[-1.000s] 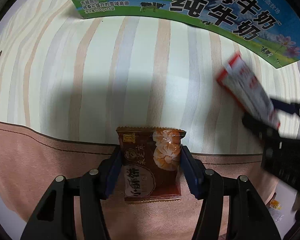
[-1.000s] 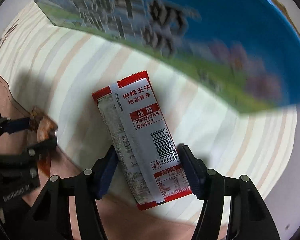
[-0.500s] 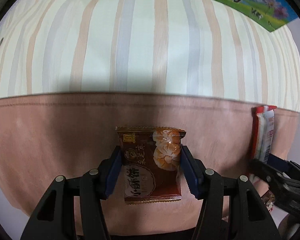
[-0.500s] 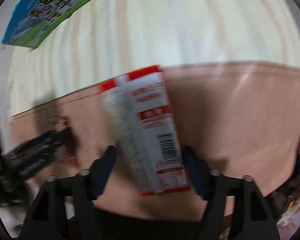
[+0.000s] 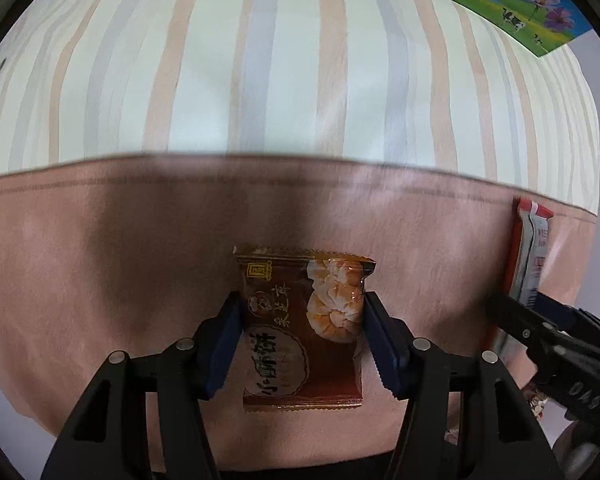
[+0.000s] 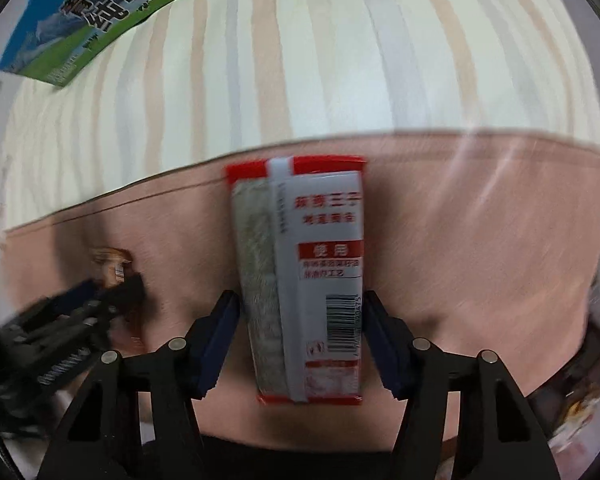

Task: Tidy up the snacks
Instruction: 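Carry both packets into the box and open both tools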

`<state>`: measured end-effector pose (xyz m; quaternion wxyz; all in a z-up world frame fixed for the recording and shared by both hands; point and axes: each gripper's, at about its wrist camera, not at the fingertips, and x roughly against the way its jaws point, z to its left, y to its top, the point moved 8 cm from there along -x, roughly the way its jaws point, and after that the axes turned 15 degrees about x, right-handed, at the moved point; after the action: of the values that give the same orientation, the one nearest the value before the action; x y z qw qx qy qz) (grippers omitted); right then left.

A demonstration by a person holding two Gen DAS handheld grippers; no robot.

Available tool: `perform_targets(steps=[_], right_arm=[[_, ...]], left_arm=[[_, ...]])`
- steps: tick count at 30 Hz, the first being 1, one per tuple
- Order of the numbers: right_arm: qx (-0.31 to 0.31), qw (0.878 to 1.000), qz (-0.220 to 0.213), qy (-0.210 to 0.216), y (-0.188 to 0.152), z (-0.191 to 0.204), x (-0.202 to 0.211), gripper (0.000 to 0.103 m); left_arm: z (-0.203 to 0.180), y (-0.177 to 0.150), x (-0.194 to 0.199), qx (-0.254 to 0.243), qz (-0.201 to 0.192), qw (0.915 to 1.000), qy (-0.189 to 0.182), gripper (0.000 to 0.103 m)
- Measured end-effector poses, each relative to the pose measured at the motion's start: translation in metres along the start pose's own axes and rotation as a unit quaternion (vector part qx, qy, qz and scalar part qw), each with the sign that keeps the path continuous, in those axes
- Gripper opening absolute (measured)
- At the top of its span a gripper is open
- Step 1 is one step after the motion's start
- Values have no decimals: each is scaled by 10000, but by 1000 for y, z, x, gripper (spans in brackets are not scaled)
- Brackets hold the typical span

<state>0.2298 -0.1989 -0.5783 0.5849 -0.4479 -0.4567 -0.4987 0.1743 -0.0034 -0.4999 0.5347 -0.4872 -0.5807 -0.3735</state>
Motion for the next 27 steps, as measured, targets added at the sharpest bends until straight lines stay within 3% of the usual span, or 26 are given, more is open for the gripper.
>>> perform_targets(steps=[6, 9, 13, 16, 21, 27], right_arm=[[-203, 9997, -36, 91, -8, -15, 3, 67], [-191, 9998, -2, 1, -10, -24, -11, 75], [-126, 9997, -30, -204, -5, -19, -19, 75], [74, 9987, -60, -508, -1, -16, -23, 64], [96, 9986, -191, -491, -9, -22, -7, 49], [44, 9992, -360, -144, -23, -26, 22, 46]], left_arm=[[3, -2, -8, 107, 83, 9999, 19, 57], [1, -1, -11, 111, 42, 9999, 90, 57], [-3, -2, -12, 138, -13, 9998, 125, 55], [-5, -5, -9, 80, -95, 9998, 180, 54], [-9, -6, 1, 81, -154, 9998, 89, 54], [-25, -1, 30, -57, -338, 9994, -64, 54]])
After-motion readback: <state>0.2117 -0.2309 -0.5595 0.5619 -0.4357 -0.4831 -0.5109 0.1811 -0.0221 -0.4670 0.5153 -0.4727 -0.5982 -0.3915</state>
